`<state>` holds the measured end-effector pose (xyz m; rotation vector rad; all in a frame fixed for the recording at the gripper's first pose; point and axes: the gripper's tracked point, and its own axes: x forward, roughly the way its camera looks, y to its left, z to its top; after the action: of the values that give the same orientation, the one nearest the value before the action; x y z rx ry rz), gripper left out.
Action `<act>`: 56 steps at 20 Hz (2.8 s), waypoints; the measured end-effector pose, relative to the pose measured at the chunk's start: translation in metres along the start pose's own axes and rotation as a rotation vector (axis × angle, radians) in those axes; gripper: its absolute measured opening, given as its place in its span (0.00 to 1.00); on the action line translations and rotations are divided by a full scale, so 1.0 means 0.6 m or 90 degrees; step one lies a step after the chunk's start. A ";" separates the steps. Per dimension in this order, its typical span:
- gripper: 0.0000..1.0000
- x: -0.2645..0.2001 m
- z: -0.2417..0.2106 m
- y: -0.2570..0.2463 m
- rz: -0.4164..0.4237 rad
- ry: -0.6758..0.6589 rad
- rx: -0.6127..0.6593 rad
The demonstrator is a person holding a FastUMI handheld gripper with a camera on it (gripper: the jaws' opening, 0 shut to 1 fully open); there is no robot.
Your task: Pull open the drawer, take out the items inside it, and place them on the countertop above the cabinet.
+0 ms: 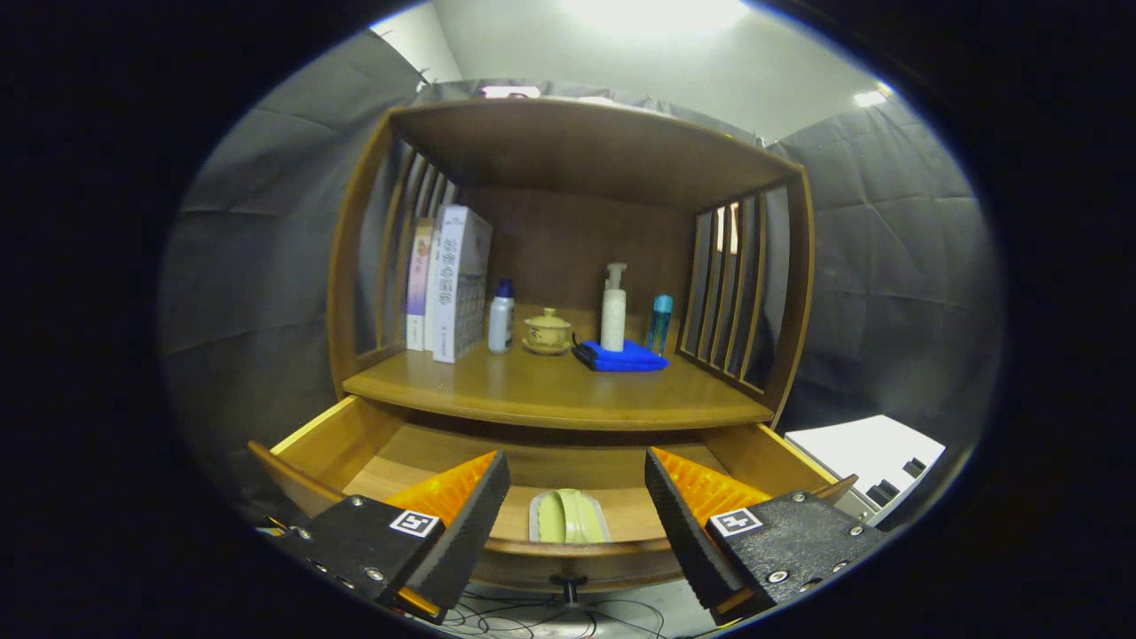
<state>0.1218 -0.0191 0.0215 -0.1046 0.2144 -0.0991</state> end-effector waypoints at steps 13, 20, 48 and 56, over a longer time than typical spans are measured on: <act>0.95 0.118 -0.115 0.017 0.008 0.286 0.008; 0.86 0.135 -0.160 0.008 0.010 0.375 0.050; 0.21 0.082 -0.002 -0.037 -0.019 0.230 0.077; 0.21 0.138 0.087 -0.035 0.002 0.158 0.069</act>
<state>0.2117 -0.0438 0.0573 0.0166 0.4559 -0.1207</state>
